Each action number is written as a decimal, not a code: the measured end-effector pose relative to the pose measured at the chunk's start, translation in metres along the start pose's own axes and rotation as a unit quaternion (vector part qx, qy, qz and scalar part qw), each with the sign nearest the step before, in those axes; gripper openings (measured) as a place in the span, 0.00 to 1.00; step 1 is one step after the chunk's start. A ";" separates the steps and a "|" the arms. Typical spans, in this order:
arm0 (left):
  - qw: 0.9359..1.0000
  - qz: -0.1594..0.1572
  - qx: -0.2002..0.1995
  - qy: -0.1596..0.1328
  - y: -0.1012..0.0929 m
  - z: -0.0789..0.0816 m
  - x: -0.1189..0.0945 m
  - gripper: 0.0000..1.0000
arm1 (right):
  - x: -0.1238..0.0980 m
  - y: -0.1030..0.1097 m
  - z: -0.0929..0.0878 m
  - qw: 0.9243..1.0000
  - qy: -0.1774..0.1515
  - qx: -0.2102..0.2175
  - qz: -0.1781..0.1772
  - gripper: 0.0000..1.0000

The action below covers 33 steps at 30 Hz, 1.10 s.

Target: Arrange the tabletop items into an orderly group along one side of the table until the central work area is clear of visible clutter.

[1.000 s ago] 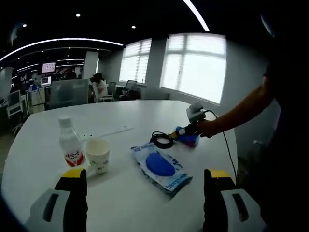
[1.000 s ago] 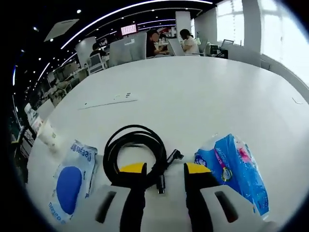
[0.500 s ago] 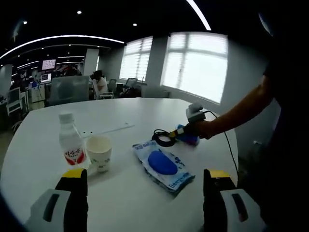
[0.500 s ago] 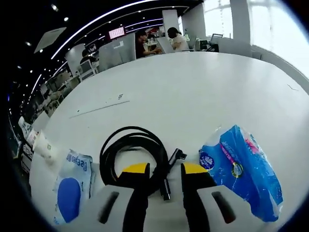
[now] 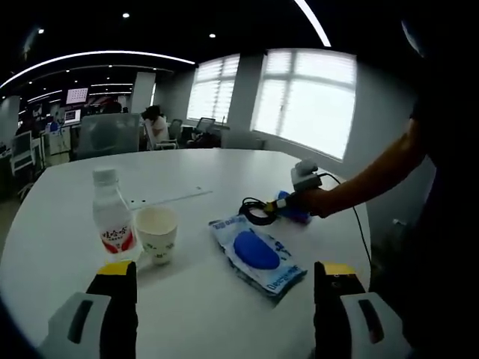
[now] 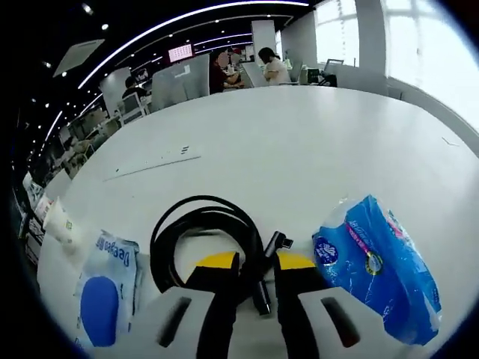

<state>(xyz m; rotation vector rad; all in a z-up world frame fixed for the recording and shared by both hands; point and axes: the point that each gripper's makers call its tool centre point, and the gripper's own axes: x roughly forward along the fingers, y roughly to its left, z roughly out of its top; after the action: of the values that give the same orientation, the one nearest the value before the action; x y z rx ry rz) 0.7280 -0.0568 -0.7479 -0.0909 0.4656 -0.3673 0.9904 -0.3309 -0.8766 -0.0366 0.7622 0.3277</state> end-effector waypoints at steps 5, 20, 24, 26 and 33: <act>1.000 -0.002 0.001 0.004 0.000 -0.002 0.002 0.98 | -0.001 -0.001 -0.002 1.000 0.011 0.008 -0.024 0.10; 1.000 -0.004 0.006 -0.001 0.003 0.000 -0.001 0.97 | -0.008 -0.001 0.005 0.997 -0.011 0.079 -0.026 0.07; 1.000 -0.003 0.008 -0.003 0.002 0.001 -0.003 0.97 | -0.014 -0.001 0.013 0.996 -0.023 0.082 -0.020 0.07; 1.000 -0.005 0.008 -0.004 0.001 0.001 -0.003 0.97 | -0.020 0.001 0.016 0.995 -0.028 0.089 -0.017 0.06; 1.000 -0.008 0.012 -0.008 -0.004 0.003 -0.005 0.97 | -0.030 0.003 0.026 0.995 -0.044 0.089 -0.010 0.06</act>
<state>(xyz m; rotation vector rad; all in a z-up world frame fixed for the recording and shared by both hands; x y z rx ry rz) 0.7238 -0.0588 -0.7420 -0.0734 0.4447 -0.3867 0.9865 -0.3328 -0.8371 0.1364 0.7000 0.2393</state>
